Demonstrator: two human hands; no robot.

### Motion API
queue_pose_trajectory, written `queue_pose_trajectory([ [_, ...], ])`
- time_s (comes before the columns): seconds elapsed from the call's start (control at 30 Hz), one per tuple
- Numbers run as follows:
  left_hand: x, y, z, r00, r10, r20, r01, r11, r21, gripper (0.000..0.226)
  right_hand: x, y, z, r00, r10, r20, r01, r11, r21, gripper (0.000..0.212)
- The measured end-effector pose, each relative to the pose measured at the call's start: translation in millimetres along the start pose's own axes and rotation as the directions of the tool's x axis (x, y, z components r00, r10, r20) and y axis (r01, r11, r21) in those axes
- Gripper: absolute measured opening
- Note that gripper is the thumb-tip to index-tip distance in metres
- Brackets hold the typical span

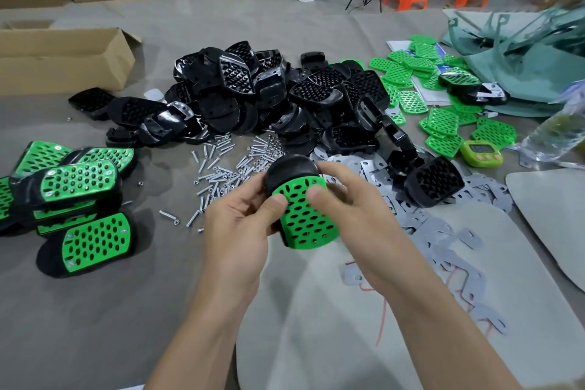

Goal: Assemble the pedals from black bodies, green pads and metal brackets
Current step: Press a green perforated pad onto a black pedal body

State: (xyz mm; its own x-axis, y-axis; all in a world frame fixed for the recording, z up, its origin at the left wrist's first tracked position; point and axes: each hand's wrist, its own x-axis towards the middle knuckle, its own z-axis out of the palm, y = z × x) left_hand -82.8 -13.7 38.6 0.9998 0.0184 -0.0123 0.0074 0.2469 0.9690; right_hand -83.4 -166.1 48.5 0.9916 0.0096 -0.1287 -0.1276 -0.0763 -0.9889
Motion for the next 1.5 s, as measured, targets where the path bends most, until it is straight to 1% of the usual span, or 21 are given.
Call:
queue_pose_trajectory([
  [0.07, -0.9, 1.0, -1.0, 1.000, 0.013, 0.006, -0.013, 1.000, -0.005, 0.039, 1.7, -1.0, 0.5, 1.000, 0.014, 0.014, -0.015, 0.990, 0.137, 0.026],
  [0.17, -2.8, 1.4, -0.1, 1.000, 0.007, 0.025, -0.009, 0.999, 0.044, 0.037, 0.1, 1.2, 2.3, 1.000, -0.030, 0.000, 0.029, 0.986, 0.163, 0.027],
  [0.3, -3.1, -1.6, 1.7, 0.999, 0.021, -0.046, -0.012, 0.982, 0.187, 0.038, -5.4, 4.7, 11.8, 0.994, -0.041, -0.100, 0.057, 0.986, 0.159, 0.029],
  [0.4, -1.4, -2.1, -0.2, 0.999, 0.038, -0.031, -0.030, 0.976, 0.215, 0.033, -7.7, 7.1, 14.0, 0.990, -0.059, -0.127, 0.075, 0.989, 0.126, 0.028],
  [0.53, -2.7, 1.1, -0.5, 0.999, 0.038, -0.028, -0.033, 0.988, 0.149, 0.034, -5.4, 6.8, 12.2, 0.991, -0.081, -0.106, 0.088, 0.994, 0.063, 0.025],
  [0.63, -4.8, 2.5, 2.5, 0.998, 0.026, -0.058, -0.021, 0.996, 0.090, 0.031, -5.2, 3.8, 13.4, 0.987, -0.118, -0.111, 0.118, 0.993, -0.001, 0.019],
  [0.7, -5.8, 3.2, 3.4, 0.997, 0.023, -0.074, -0.018, 0.998, 0.068, 0.030, -5.9, 3.0, 13.9, 0.982, -0.148, -0.118, 0.143, 0.989, -0.047, 0.020],
  [0.73, -6.2, 3.7, 3.7, 0.997, 0.024, -0.074, -0.020, 0.998, 0.058, 0.029, -6.2, 3.3, 13.8, 0.981, -0.157, -0.115, 0.153, 0.987, -0.049, 0.020],
  [0.87, -6.7, 4.8, 5.4, 0.997, 0.026, -0.078, -0.022, 0.998, 0.052, 0.029, -7.5, 2.9, 12.9, 0.980, -0.143, -0.137, 0.149, 0.988, 0.034, 0.019],
  [0.93, -5.1, 2.4, 6.2, 0.996, 0.010, -0.094, -0.005, 0.999, 0.054, 0.029, -5.5, 3.9, 11.0, 0.986, -0.119, -0.117, 0.121, 0.993, 0.010, 0.016],
  [1.0, -4.6, -1.0, 4.8, 0.995, -0.008, -0.101, 0.015, 0.998, 0.067, 0.029, -2.7, 5.0, 8.4, 0.994, -0.092, -0.058, 0.088, 0.994, -0.071, 0.016],
  [1.07, -5.0, -3.9, 2.8, 0.998, -0.027, -0.062, 0.033, 0.995, 0.094, 0.027, -1.4, 6.3, 5.9, 0.997, -0.080, -0.006, 0.079, 0.991, -0.112, 0.017],
  [1.17, -5.2, -6.9, 0.2, 0.999, -0.032, -0.039, 0.037, 0.986, 0.160, 0.021, -3.0, 9.5, 6.8, 0.997, -0.078, -0.009, 0.077, 0.993, -0.085, 0.016],
  [1.27, -3.6, -10.8, -1.2, 0.997, 0.039, -0.069, -0.020, 0.967, 0.256, 0.019, -5.7, 15.3, 12.6, 0.998, -0.062, -0.026, 0.062, 0.998, -0.008, 0.019],
  [1.33, -3.4, -14.3, -0.7, 0.994, 0.003, -0.112, 0.022, 0.974, 0.223, 0.019, -4.7, 18.4, 15.0, 0.999, -0.033, -0.026, 0.032, 0.999, -0.030, 0.020],
  [1.4, -2.9, -19.6, 0.0, 0.986, -0.088, -0.141, 0.111, 0.980, 0.164, 0.018, -1.2, 21.1, 13.8, 1.000, 0.005, -0.029, -0.008, 0.993, -0.121, 0.020],
  [1.43, -3.1, -22.2, 0.4, 0.979, -0.130, -0.155, 0.150, 0.981, 0.124, 0.016, 0.3, 21.7, 12.7, 0.999, 0.035, -0.007, -0.036, 0.991, -0.130, 0.019],
  [1.5, -3.4, -25.8, 1.4, 0.959, -0.201, -0.199, 0.202, 0.979, -0.014, 0.021, 2.6, 22.9, 10.1, 0.992, 0.090, 0.090, -0.085, 0.995, -0.050, 0.020],
])
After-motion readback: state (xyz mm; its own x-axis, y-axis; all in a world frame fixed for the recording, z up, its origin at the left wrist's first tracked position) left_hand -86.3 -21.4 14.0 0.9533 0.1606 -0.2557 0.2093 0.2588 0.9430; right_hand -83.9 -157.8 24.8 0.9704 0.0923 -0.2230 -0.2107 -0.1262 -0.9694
